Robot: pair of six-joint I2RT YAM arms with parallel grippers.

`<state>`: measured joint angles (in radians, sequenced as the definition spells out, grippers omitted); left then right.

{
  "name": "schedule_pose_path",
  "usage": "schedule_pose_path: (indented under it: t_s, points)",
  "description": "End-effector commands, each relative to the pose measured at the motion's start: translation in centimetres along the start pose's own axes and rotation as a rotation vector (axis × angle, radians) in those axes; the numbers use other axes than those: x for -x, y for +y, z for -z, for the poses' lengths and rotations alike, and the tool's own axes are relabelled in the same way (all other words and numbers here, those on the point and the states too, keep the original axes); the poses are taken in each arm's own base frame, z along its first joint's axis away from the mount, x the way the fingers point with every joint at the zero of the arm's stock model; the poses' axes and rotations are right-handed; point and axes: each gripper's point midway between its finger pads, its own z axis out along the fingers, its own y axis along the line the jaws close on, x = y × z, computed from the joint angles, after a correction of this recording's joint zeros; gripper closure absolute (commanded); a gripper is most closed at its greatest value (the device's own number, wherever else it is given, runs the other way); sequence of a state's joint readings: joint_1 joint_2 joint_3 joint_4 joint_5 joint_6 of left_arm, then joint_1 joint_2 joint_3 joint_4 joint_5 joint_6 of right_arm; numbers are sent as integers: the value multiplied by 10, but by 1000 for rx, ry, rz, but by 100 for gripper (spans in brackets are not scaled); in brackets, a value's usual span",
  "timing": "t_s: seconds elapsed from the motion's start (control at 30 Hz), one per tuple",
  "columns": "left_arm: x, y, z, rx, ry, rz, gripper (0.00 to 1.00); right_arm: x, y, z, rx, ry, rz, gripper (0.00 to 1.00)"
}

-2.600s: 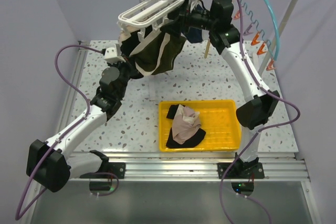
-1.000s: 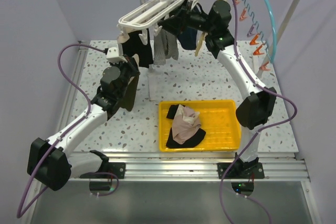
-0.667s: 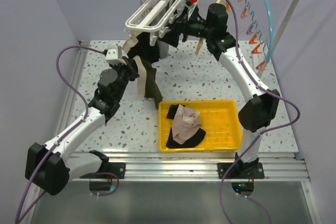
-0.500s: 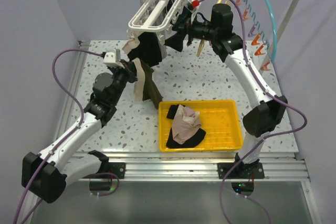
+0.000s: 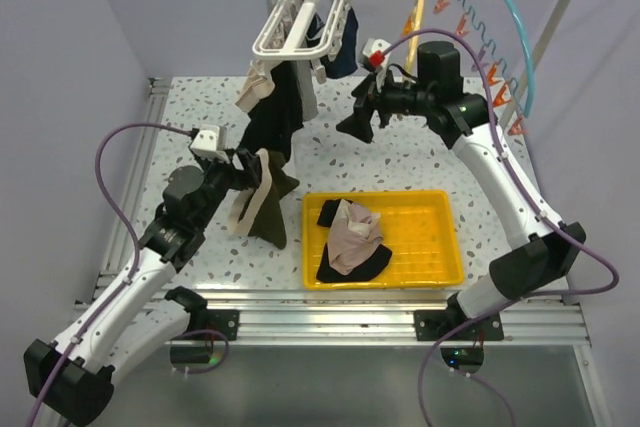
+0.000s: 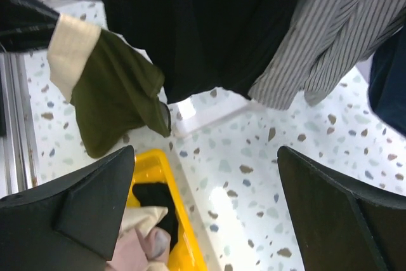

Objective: Remove the underwear clipped to the hanger
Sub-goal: Remove the underwear from the hanger, then place the underwear at the center of the board.

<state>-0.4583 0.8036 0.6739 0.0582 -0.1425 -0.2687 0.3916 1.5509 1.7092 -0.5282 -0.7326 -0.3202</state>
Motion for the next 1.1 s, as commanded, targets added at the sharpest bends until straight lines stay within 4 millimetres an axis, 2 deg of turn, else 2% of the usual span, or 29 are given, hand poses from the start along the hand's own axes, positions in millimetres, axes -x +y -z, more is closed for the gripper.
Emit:
schedule_pose_path:
  t_s: [0.0,0.03,0.2,0.33,0.47,0.5,0.6,0.63,0.7,0.73,0.8,0.83,0.87,0.9,0.93,0.97,1.0,1.03,1.07]
  points:
    - [0,5,12,17,5,2,19,-12,10,21,-19,53,88,1]
    - [-7,8,16,27,41,-2,16,-22,14,23,-12,80,75,2]
    - [-25,15,22,77,147,18,14,-43,26,37,6,145,136,1]
    - [-51,28,33,163,304,28,14,-69,54,51,107,206,178,1]
    - [-74,46,46,276,441,12,14,-86,74,53,185,231,208,1]
    - [-82,56,52,341,487,-1,14,-94,78,51,200,242,201,2]
    - [-78,60,57,393,504,18,13,-101,94,43,253,254,210,1]
    - [-74,58,56,385,493,27,13,-107,108,37,301,260,226,1]
    - [-62,54,56,363,430,58,12,-116,122,26,353,266,248,1]
    - [-57,52,57,355,405,71,12,-117,138,19,399,265,284,1]
    - [-42,51,61,354,338,110,12,-126,145,3,417,292,324,2]
    - [-37,52,64,359,319,118,11,-127,161,-6,453,297,356,2]
    - [-34,52,66,361,308,125,10,-130,166,-13,463,310,376,2]
    - [-33,51,70,361,312,132,8,-132,164,-24,447,332,408,2]
    - [-34,51,73,364,328,131,7,-133,179,-34,476,339,435,2]
    - [-39,52,77,379,368,130,7,-139,181,-44,477,364,442,2]
    - [-42,54,80,399,390,136,7,-133,179,-56,442,362,473,2]
    - [-45,54,82,408,415,142,6,-132,189,-64,447,365,484,2]
    - [-52,55,86,428,465,148,6,-121,191,-73,431,345,501,2]
